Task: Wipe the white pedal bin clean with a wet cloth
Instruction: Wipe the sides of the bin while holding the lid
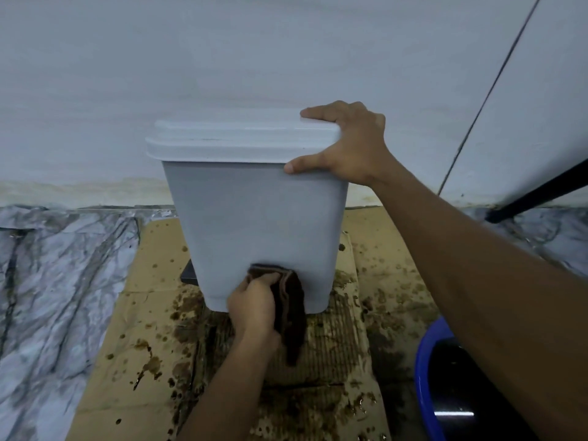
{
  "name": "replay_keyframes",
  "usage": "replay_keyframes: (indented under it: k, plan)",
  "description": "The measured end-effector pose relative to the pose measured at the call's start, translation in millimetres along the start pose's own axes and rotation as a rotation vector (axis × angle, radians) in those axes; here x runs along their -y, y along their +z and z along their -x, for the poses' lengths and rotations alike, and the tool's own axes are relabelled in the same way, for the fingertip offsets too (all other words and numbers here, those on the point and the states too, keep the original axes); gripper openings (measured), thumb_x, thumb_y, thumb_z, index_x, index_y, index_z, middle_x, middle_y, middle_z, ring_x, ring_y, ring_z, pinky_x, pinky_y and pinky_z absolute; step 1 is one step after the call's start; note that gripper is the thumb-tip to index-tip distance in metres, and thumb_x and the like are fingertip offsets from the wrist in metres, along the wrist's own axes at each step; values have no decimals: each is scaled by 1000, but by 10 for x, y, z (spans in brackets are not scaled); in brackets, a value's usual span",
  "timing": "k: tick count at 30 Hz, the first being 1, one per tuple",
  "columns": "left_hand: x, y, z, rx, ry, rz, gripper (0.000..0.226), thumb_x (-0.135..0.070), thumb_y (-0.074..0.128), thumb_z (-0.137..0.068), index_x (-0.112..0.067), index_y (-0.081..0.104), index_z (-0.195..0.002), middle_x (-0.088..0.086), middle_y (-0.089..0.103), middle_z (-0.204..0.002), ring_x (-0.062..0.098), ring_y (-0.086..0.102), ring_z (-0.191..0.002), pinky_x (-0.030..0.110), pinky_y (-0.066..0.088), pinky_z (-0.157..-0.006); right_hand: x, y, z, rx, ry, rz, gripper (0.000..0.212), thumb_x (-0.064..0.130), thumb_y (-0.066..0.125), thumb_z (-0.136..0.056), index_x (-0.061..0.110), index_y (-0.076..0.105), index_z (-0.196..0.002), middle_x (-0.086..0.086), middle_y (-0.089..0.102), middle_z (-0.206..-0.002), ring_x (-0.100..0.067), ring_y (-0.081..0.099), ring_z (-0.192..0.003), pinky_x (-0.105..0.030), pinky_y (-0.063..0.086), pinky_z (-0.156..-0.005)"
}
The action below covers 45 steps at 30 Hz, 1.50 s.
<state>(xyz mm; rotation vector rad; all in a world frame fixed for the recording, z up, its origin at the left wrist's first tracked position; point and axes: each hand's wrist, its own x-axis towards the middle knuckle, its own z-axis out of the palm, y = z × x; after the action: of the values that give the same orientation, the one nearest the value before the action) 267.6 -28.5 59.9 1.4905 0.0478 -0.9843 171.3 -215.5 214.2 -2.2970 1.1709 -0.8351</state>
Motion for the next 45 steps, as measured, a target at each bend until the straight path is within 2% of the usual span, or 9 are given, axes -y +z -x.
replay_keyframes:
  k: [2,4,8,13,19,25,31,40,45]
  plan:
    - [-157,-37,8,-90,360,-96,16,-13,70,-93,-24,78,-100,-15,77,-88,17,72,-94,34,58,-73,6,9,-2,-6,-2,1,93,77,83,-44,42,63,-129,20,58,-132,-6,41,-131,-26,14,-100]
    - [-310,-3,8,-140,754,-216,25,-22,67,-97,-21,72,-121,-31,71,-98,-9,65,-98,15,55,-82,6,7,-3,-7,0,3,94,77,83,-44,41,63,-129,19,58,-131,-7,41,-131,-26,15,-100]
    - [-423,134,-275,0,1172,-419,32,-16,59,-103,-10,58,-135,-12,63,-115,-9,55,-100,20,53,-86,3,-9,-15,-7,-3,2,93,76,83,-45,40,64,-128,17,59,-132,-9,44,-131,-28,16,-100]
    - [-440,169,-542,-79,1263,-325,45,-20,62,-101,-26,36,-138,-23,52,-115,-4,59,-94,12,50,-77,-20,16,-45,-13,-4,9,92,75,83,-46,41,63,-129,18,58,-132,-8,42,-132,-28,15,-103]
    - [-401,169,-896,-266,1650,-656,43,-2,53,-101,-11,48,-143,18,39,-148,45,38,-135,42,31,-118,-31,25,-81,-20,-8,10,90,74,84,-47,40,63,-128,18,58,-131,-8,42,-132,-28,15,-106]
    - [-401,228,-1064,-155,1738,-761,68,-34,45,-108,-8,14,-163,26,16,-166,37,9,-158,59,15,-126,-41,33,-87,-29,-11,21,90,74,84,-47,40,63,-128,20,58,-131,-7,43,-132,-28,15,-105]
    - [-377,390,-1046,-119,1851,-818,70,-35,44,-108,-7,11,-163,7,-2,-173,33,7,-159,54,16,-127,-56,69,-96,-39,-5,10,91,75,84,-46,40,64,-127,22,58,-128,-5,42,-129,-28,17,-105]
    - [-64,582,-999,147,2153,-1025,62,-16,52,-104,-2,26,-159,15,16,-169,32,18,-157,49,22,-127,-83,84,-131,-51,3,-28,87,74,84,-46,41,64,-124,22,59,-129,3,35,-117,-28,18,-106]
    - [310,426,-1059,551,2329,-1387,54,-13,29,-106,-1,31,-158,17,29,-165,34,26,-155,47,15,-129,-109,89,-153,-44,3,-15,88,78,82,-46,42,64,-125,24,58,-129,1,40,-123,-27,17,-101]
